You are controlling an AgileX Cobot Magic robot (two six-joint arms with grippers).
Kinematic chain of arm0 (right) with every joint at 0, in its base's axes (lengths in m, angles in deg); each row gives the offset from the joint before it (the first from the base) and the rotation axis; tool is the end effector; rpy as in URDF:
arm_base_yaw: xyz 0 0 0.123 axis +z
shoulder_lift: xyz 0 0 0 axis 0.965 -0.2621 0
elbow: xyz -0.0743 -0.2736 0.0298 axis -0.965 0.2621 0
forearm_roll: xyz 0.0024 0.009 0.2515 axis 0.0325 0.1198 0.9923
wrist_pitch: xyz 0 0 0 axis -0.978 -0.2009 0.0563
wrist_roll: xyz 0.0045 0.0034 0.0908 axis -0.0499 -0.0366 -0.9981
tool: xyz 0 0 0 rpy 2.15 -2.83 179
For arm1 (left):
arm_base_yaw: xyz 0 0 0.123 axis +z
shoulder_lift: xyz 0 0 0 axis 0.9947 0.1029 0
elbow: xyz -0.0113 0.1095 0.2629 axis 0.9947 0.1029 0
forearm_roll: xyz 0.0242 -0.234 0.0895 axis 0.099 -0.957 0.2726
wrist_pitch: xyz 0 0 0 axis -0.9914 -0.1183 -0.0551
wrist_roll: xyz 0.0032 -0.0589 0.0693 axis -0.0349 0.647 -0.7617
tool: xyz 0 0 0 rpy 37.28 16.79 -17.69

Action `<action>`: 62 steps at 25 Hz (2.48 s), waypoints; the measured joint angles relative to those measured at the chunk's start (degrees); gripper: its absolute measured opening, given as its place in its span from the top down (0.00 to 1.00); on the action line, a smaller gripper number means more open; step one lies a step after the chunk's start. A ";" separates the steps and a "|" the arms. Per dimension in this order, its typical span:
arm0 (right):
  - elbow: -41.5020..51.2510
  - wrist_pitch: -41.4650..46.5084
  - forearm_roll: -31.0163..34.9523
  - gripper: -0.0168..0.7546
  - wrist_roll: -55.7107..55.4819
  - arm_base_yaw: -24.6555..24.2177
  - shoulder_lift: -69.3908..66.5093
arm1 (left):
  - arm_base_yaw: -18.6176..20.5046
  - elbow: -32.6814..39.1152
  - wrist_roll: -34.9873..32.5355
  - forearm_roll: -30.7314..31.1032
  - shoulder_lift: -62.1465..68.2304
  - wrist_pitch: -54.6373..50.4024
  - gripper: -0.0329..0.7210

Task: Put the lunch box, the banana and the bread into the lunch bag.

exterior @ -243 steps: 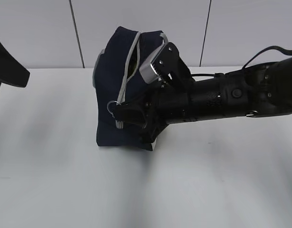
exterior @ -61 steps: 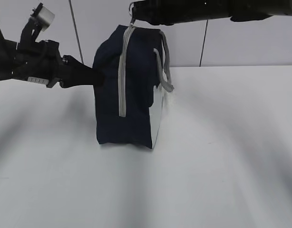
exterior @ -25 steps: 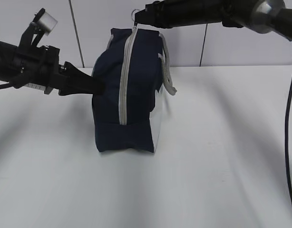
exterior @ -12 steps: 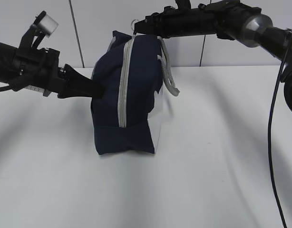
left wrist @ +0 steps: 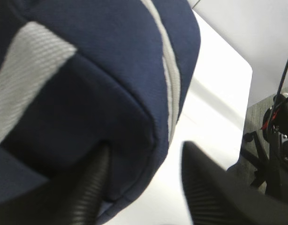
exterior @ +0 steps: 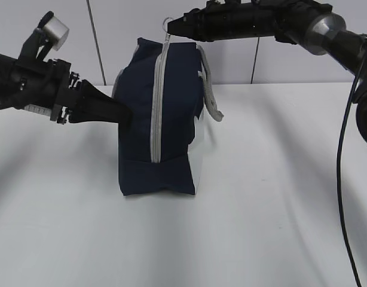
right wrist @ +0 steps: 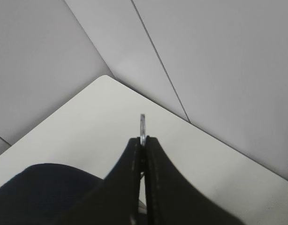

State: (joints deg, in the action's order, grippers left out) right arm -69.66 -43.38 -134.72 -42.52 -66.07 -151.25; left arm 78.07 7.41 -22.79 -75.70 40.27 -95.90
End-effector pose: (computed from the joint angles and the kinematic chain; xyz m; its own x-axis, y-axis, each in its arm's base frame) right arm 0.5576 0.1511 0.2415 -0.3553 -0.0017 -0.9348 -0.7522 0.5942 0.2848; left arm 0.3240 -0.1112 0.2379 -0.5927 0.2960 -0.7491 0.7878 0.4068 -0.4625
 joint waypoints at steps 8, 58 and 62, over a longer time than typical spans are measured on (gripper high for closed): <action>-0.10 -0.73 0.00 1.00 -0.48 0.00 0.00 | 7.11 0.00 4.24 0.04 -5.29 -1.68 0.30; -0.10 -0.99 0.00 1.00 -0.84 0.00 -0.09 | -3.78 -30.85 34.25 1.53 15.36 21.18 0.49; -0.10 -0.99 0.00 1.00 -0.84 0.00 -0.09 | -4.45 -30.85 34.25 1.52 15.57 21.25 0.49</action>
State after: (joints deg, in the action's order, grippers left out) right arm -69.76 -44.37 -134.72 -43.36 -66.07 -151.35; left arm 73.62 -23.44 11.47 -74.18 55.84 -74.65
